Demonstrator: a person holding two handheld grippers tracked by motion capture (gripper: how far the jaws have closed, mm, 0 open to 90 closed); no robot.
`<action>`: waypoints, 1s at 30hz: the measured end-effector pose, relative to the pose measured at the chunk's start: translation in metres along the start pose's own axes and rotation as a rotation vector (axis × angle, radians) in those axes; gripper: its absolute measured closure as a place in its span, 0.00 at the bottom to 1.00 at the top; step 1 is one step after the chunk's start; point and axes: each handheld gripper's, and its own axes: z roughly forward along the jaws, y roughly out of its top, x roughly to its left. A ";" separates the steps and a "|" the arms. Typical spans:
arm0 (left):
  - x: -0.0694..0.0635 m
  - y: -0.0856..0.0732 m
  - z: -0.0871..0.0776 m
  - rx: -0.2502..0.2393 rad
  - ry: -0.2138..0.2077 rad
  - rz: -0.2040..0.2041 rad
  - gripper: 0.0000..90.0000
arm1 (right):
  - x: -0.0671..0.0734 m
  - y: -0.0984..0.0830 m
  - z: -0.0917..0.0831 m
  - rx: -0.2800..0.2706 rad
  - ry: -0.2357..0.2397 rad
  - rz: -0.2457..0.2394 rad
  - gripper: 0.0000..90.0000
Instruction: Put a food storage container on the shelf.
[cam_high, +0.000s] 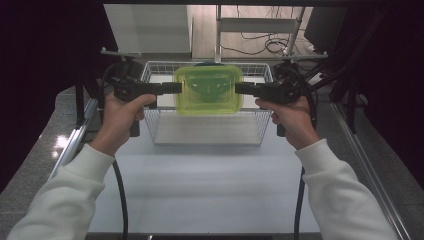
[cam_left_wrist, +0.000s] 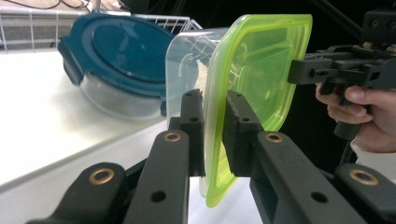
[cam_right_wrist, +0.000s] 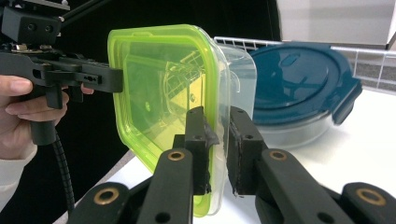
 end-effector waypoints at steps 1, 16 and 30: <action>0.000 0.004 0.000 0.002 0.002 0.003 0.89 | -0.001 0.002 0.001 -0.003 0.000 0.002 0.88; 0.015 0.043 0.013 -0.005 0.013 -0.001 0.89 | -0.022 0.038 0.013 -0.018 -0.005 0.032 0.88; 0.046 0.059 0.044 0.033 0.011 -0.063 0.89 | -0.051 0.047 0.033 0.016 -0.042 0.112 0.88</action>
